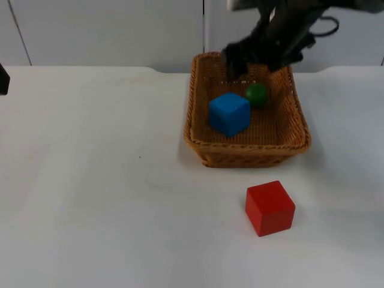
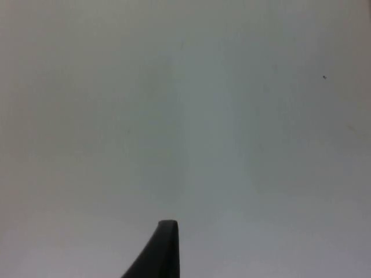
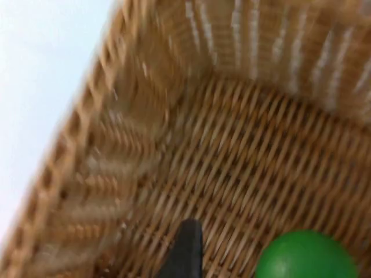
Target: Place all geometric objects except the red cube into the basket.
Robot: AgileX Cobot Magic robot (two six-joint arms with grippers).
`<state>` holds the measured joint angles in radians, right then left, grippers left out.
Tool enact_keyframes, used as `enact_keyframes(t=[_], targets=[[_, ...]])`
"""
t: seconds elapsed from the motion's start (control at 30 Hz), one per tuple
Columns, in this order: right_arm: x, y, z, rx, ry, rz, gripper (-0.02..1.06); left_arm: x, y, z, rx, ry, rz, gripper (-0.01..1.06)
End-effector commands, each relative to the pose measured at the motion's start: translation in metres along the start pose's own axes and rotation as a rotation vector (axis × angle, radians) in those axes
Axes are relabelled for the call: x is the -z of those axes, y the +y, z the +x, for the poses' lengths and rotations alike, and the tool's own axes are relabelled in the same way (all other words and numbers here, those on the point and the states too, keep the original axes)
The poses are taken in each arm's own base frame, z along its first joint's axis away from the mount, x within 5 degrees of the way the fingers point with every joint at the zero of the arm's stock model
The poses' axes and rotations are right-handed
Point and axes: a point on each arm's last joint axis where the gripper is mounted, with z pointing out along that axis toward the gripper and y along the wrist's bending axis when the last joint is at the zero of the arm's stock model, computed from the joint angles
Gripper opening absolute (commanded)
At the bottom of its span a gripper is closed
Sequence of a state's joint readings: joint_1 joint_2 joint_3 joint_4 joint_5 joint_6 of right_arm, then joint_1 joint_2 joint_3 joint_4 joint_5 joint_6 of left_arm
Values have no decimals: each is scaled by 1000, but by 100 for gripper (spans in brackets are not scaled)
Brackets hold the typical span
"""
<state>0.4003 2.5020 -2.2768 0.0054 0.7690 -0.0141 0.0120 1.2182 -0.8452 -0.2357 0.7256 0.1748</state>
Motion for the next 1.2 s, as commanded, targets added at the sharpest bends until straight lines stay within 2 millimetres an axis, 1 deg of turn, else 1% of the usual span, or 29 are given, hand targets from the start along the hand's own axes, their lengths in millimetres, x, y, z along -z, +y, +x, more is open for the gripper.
enact_keyframes(t=[0.0, 0.03, 0.07, 0.1, 0.17, 0.2, 0.23, 0.33, 0.4, 0.43, 0.47, 0.53, 0.67, 0.7, 0.73, 0.8, 0.83, 0.87, 0.9, 0.97, 1.0, 1.03, 1.17], targets=[[50, 2, -27, 11, -71, -3, 79, 2, 0, 0, 5, -12, 5, 100], [50, 2, -27, 11, -71, -3, 79, 2, 0, 0, 5, -12, 5, 100], [80, 2, -37, 16, -89, 2, 79, 2, 0, 0, 7, -12, 6, 100], [97, 2, -42, 26, -96, 3, 79, 2, -1, 0, 9, -13, 8, 100], [138, 2, -50, 39, -109, 4, 79, 2, -1, 0, 9, -10, 8, 100], [138, 2, -50, 39, -109, 4, 79, 2, -1, 0, 9, -10, 8, 100], [157, 2, -54, 39, -117, 4, 79, 2, -1, 0, 9, -9, 8, 100], [200, 2, -55, 39, -116, 4, 78, 3, -1, 0, 8, -11, 8, 100], [219, 2, -54, 37, -124, -1, 78, 3, -1, 0, 8, -11, 8, 100], [219, 2, -54, 37, -124, -1, 78, 3, -1, 0, 8, -11, 8, 100], [226, 2, -52, 37, -126, -1, 78, 3, -1, 0, 8, -11, 8, 100], [234, 2, -49, 37, -127, -1, 78, 3, -1, 0, 8, -11, 8, 100], [250, 3, -30, 32, -105, -9, 78, 7, -1, 1, -13, -19, 9, 100], [250, 3, -30, 32, -105, -9, 78, 7, -1, 1, -13, -19, 9, 100], [255, 4, -24, 26, -105, -22, 78, 11, -2, 2, -18, -33, 10, 100], [269, 6, -10, 21, -132, -35, 78, 25, -4, 3, -32, -81, 6, 100], [274, 7, -2, 15, -147, -50, 78, 34, -6, 4, -37, -115, 6, 100], [283, 9, 7, 11, -176, -71, 78, 44, -7, 5, -41, -152, 7, 100], [283, 9, 7, 11, -176, -71, 78, 44, -7, 5, -41, -152, 7, 100], [301, 13, 25, 6, -228, -108, 78, 63, -12, 10, -38, -213, 26, 100], [316, 18, 41, 36, -265, -130, 78, 79, -16, 15, -37, -265, 41, 100], [316, 18, 41, 36, -265, -130, 78, 79, -16, 15, -37, -265, 41, 100], [348, 28, 87, 106, -332, -142, 78, 117, -21, 33, -80, -392, 32, 100]])
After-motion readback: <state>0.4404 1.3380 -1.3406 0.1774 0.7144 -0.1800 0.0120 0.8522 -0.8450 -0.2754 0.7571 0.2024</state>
